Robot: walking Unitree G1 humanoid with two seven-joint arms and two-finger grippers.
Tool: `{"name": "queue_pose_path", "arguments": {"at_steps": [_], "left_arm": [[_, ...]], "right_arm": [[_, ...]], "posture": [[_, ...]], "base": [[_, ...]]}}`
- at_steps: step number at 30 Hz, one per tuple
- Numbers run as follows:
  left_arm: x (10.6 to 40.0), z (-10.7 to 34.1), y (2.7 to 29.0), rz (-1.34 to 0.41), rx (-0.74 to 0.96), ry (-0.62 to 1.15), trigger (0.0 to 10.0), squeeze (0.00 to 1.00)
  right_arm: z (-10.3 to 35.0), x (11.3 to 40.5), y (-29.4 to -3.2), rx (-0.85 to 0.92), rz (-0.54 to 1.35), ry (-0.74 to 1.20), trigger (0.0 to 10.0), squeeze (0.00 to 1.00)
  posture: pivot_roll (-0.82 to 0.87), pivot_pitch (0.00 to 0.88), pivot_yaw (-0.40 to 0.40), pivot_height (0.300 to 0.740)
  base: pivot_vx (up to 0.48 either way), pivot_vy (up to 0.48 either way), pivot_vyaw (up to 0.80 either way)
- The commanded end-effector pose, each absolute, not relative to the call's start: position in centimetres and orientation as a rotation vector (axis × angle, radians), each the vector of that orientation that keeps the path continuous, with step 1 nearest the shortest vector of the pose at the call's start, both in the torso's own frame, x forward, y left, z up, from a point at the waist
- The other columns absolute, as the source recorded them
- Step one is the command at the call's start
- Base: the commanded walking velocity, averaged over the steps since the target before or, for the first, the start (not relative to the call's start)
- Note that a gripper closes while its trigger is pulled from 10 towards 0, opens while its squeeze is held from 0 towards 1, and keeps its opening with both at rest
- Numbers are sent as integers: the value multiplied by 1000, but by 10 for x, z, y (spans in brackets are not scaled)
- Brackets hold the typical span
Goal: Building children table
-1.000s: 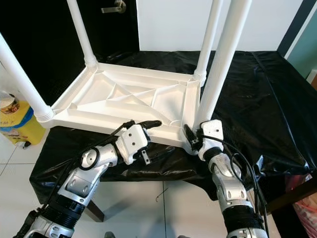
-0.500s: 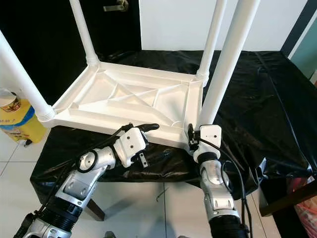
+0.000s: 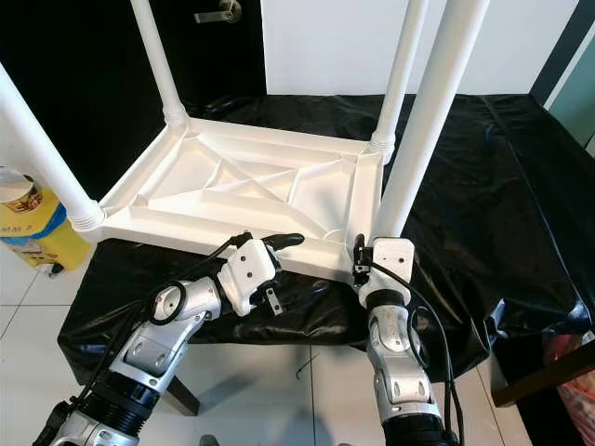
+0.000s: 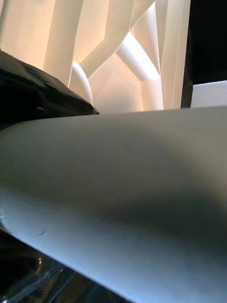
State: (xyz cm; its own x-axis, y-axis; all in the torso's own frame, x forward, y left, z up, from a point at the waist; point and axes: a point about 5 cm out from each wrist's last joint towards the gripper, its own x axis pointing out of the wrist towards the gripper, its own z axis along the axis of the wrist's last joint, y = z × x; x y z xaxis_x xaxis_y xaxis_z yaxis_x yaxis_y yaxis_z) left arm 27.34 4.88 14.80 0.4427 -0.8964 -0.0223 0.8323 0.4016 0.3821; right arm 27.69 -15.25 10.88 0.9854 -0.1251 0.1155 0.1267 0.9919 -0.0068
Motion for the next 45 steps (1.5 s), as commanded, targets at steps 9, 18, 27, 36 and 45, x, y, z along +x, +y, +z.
{"name": "queue_pose_path", "arguments": {"at_steps": [9,18,27,36,45], "left_arm": [[267,137,43,-1173,327,-143,10000,0],[261,138,43,-1276,220,-85,10000,1000],[258,133,45,-1271,290,-83,10000,0],[252,140,44,-1306,205,-95,0,0],[254,136,44,-1270,281,-83,10000,0]], "right_arm": [[94,268,-164,-56,-190,-47,10000,0],[102,261,-165,-28,-92,-106,10000,1000],[108,261,-166,-7,104,-133,10000,0],[126,282,-173,-67,371,-157,10000,0],[123,297,-168,-144,550,-107,10000,0]], "posture": [[-99,30,15,740],[-111,56,41,740],[-102,68,32,740],[-87,55,-3,740],[-70,38,-16,740]], "base": [[0,0,0],[0,0,0],[0,0,0],[0,0,0],[0,0,0]]}}
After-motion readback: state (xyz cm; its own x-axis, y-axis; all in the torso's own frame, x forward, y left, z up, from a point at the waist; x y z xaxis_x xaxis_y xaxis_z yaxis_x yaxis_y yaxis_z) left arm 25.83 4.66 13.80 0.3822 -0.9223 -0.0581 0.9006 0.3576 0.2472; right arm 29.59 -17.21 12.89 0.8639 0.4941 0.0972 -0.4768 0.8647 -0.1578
